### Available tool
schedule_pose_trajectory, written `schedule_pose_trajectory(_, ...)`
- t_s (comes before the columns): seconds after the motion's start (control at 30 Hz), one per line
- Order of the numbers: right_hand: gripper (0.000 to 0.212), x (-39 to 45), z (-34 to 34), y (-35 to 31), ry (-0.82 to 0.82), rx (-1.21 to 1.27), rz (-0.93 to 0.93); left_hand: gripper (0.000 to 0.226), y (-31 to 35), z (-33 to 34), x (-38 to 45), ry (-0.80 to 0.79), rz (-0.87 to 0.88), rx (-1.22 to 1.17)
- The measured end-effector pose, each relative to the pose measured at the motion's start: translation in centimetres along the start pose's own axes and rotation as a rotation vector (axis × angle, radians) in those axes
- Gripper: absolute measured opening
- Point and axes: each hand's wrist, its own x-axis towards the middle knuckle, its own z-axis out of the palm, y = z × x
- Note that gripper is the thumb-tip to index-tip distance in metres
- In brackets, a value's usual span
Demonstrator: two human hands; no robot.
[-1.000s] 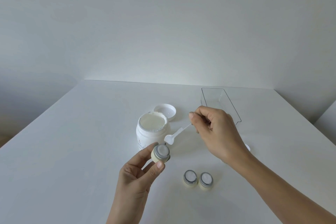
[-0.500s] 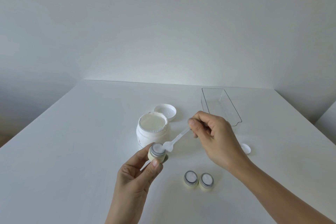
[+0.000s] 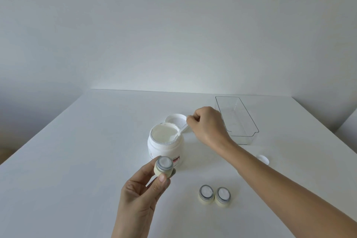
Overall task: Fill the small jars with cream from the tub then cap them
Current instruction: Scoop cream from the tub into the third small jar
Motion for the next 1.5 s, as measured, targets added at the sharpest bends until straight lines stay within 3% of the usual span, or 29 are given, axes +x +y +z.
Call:
schedule_pose_trajectory(0.27, 0.037, 0.8, -2.6, 1.1, 0.117, 0.038, -0.069, 0.037, -0.2, 0.1, 0.1, 0.014, 0.004, -0.017)
schedule_pose_trajectory(0.4, 0.037, 0.9, -2.9, 0.6, 0.203, 0.082, -0.223, 0.037, -0.2, 0.4, 0.1, 0.017, -0.002, -0.016)
schedule_pose_trajectory(0.57, 0.03, 0.5, -1.9, -0.2, 0.167, 0.059, -0.363, 0.038, 0.1, 0.3, -0.1, 0.015, 0.002, -0.003)
schedule_pose_trajectory(0.67, 0.035, 0.7, -1.8, 0.2, 0.167, 0.077, -0.235, 0.038, 0.3, 0.1, -0.1, 0.024, 0.004, -0.005)
schedule_pose_trajectory(0.87, 0.031, 0.4, -1.2, 2.4, -0.087, 0.125, 0.125, 0.038, 0.0, 0.2, -0.1, 0.018, -0.007, -0.005)
schedule_pose_trajectory(1.03, 0.03, 0.8, -2.8, 3.0, 0.012, 0.155, 0.099, 0.038, 0.0, 0.3, -0.1, 0.018, -0.006, 0.006)
schedule_pose_trajectory(1.13, 0.033, 0.4, -3.1, 2.8, 0.123, 0.243, -0.025, 0.039, 0.0, 0.2, 0.0, 0.016, -0.006, 0.007)
schedule_pose_trajectory(1.23, 0.023, -0.8, -2.3, 2.2, 0.216, 0.295, -0.296, 0.039, -0.1, 0.3, 0.0, 0.012, -0.01, 0.014)
schedule_pose_trajectory(1.33, 0.006, -1.8, -1.4, 2.2, 0.218, 0.094, -0.685, 0.038, -0.2, 0.4, 0.0, 0.004, -0.011, 0.026)
schedule_pose_trajectory(1.4, 0.009, -2.0, -1.0, 3.0, 0.157, -0.1, -0.909, 0.038, -0.2, 0.4, 0.0, 0.002, -0.014, 0.029)
schedule_pose_trajectory(1.5, 0.015, -2.0, -1.6, 3.7, 0.125, -0.247, -1.064, 0.037, -0.2, 0.4, -0.1, 0.008, -0.015, 0.029)
